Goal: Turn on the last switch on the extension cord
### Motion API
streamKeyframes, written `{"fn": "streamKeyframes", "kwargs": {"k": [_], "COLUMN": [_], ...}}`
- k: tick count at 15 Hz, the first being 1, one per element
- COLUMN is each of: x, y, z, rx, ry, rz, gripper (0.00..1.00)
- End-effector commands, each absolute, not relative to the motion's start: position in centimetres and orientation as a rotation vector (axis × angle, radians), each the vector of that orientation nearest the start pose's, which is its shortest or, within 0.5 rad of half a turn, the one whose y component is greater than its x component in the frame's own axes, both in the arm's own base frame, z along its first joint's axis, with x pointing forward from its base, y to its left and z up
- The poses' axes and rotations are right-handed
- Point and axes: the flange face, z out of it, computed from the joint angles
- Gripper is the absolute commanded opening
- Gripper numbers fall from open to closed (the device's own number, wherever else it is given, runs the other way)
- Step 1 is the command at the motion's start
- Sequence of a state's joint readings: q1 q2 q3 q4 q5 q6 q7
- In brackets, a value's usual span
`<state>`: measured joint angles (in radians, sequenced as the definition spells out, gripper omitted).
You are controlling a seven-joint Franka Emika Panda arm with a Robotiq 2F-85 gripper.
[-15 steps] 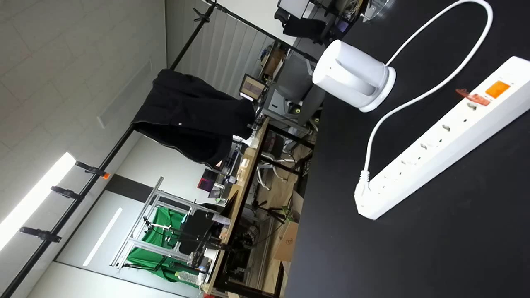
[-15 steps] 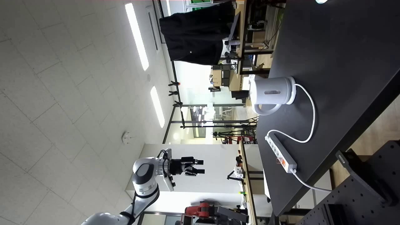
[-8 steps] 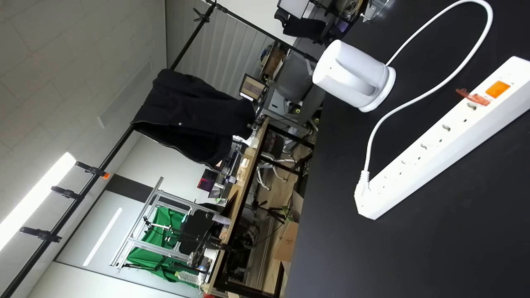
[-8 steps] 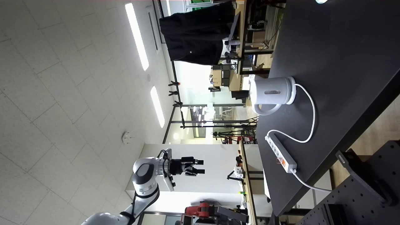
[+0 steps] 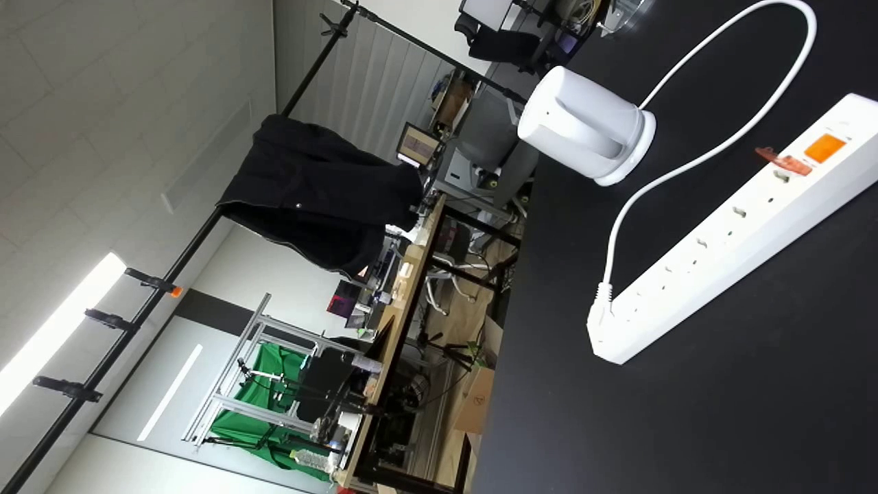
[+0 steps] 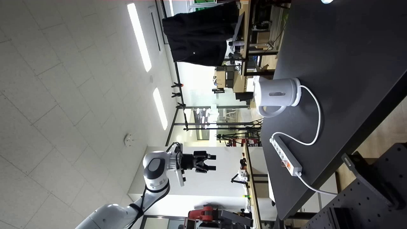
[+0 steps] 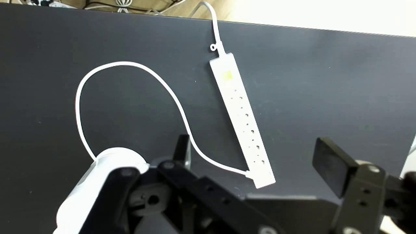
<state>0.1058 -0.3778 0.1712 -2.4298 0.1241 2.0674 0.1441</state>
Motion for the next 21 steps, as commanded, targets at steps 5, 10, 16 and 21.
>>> {"fn": "streamKeyframes", "kwargs": {"k": [5, 10, 16, 21], "x": [45.3, 46.2, 45.7, 44.9], "y": [8.8, 9.4, 10.7, 11.7], "z": [37.3, 33.5, 30.4, 28.6], "rx": [-2.932, -2.851, -2.765, -2.709], "ry": [-0.204, -0.333, -0.604, -0.933], "rz": [0.059, 0.101, 0.171, 0.241], "gripper": [0.39, 0.03, 0.00, 0.00]}}
